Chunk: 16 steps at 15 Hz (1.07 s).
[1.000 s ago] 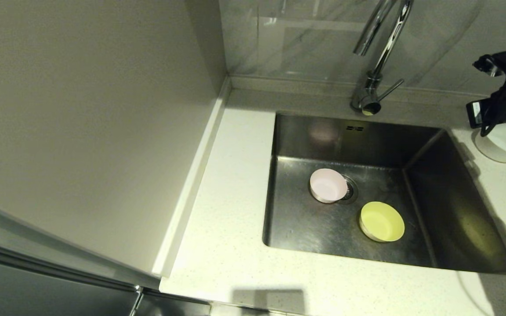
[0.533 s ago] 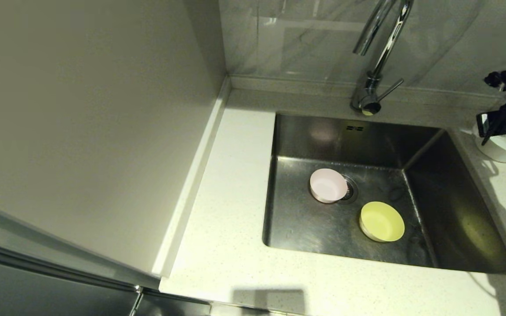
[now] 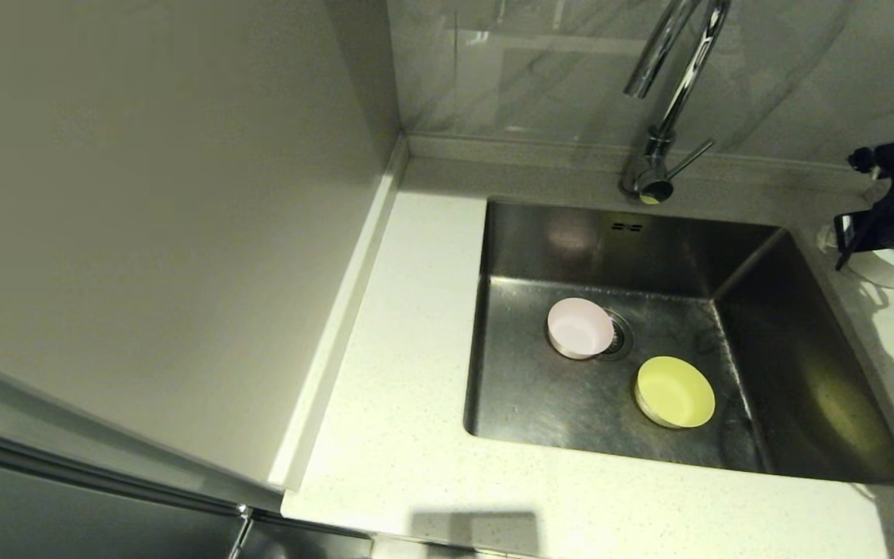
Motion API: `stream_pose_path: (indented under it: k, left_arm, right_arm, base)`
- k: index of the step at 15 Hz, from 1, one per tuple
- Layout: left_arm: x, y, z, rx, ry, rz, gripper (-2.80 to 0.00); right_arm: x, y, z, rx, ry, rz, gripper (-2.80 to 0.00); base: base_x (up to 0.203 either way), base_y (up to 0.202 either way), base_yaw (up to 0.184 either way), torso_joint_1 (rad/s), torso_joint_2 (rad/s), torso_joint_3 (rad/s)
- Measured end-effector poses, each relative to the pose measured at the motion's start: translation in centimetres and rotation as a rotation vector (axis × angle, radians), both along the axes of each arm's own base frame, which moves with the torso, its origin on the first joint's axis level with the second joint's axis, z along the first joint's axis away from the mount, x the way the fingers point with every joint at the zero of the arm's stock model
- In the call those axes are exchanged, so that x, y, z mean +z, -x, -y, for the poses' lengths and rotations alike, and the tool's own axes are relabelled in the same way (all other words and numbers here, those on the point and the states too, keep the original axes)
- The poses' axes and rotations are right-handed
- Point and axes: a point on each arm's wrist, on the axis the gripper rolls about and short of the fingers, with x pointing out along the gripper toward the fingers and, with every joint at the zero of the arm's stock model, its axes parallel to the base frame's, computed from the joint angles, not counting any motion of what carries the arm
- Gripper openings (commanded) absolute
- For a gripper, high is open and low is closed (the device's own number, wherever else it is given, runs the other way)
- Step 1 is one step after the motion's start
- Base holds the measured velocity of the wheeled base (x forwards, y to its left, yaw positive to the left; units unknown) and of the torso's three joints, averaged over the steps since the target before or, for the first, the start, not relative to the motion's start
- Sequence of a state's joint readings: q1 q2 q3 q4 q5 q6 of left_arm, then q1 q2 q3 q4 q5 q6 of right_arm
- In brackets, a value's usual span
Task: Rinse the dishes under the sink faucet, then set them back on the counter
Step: Put a bowl into the sink
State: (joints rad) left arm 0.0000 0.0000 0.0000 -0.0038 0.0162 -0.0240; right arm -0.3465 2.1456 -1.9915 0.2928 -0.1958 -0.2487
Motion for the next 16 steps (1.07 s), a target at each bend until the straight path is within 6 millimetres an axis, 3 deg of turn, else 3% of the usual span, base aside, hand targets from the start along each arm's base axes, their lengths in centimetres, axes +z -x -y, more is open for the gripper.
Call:
stream_pose_path:
  k: [1, 6, 10, 16]
  left_arm:
    - [0.0, 0.0, 0.0, 0.0, 0.0, 0.0, -2.8]
    - [0.0, 0.0, 0.0, 0.0, 0.0, 0.0, -2.8]
    - [0.0, 0.0, 0.0, 0.0, 0.0, 0.0, -2.8]
    - [0.0, 0.0, 0.0, 0.0, 0.0, 0.0, -2.8]
  right_arm:
    - [-0.4, -0.2, 0.3, -0.006, -0.001, -0.002, -2.8]
    - [-1.4, -0.4, 1.2, -0.014, 0.002, -0.031, -2.8]
    - [-0.7, -0.2, 1.1, -0.011, 0.008, -0.003, -2.8]
    - [2.3, 0.7, -4.0, 0.121, 0.02, 0.069, -2.8]
  base:
    - [0.0, 0.0, 0.0, 0.0, 0.0, 0.0]
    - [0.0, 0.0, 0.0, 0.0, 0.0, 0.0]
    - [0.0, 0.0, 0.0, 0.0, 0.0, 0.0]
    - [0.0, 0.0, 0.0, 0.0, 0.0, 0.0]
